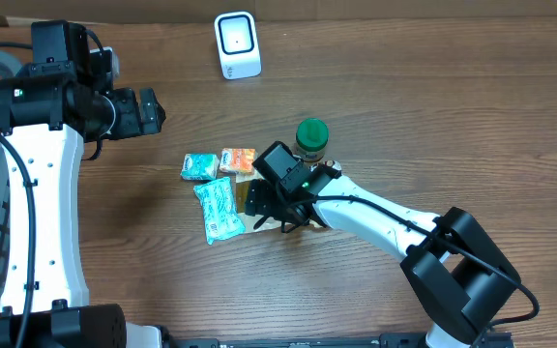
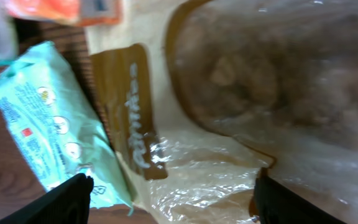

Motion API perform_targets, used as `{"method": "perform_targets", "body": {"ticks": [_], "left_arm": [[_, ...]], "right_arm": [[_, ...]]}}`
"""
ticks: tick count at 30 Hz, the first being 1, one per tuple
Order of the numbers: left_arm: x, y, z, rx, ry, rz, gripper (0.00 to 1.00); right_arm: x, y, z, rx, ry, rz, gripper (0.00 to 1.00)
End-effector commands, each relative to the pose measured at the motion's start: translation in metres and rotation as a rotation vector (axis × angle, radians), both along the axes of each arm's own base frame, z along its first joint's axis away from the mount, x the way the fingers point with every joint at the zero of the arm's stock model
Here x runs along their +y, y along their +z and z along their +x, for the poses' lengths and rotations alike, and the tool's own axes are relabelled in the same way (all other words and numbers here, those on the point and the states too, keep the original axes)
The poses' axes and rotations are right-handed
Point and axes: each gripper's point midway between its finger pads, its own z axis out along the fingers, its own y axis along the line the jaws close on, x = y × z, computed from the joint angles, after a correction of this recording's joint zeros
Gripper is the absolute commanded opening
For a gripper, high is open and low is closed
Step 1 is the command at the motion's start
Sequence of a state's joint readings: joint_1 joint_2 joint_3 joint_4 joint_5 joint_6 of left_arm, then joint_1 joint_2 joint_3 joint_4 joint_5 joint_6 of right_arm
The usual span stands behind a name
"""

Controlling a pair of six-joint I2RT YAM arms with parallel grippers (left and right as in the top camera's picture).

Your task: Scan the item barcode

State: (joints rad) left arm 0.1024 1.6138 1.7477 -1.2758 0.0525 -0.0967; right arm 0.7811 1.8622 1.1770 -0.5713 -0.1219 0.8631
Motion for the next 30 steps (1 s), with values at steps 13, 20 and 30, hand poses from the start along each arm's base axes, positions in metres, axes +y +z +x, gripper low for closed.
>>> {"method": "perform_targets", "body": {"ticks": [13,20,30], "left_arm": [[-0.003,0.012,0.002,-0.035,-0.018,0.002,1.00],[-0.003,0.012,0.002,-0.035,-0.018,0.002,0.99],[-0.003,0.012,0.002,-0.035,-0.019,0.002,1.00]], "right_arm": [[-0.065,0.062,0.031,0.028,0.197,-0.202,0.72],[-0.080,0.111,0.085,-0.117,0.159,-0.163,0.71],[-0.104,0.134,0.146,-0.292,0.284,-0.291,0.78]]}}
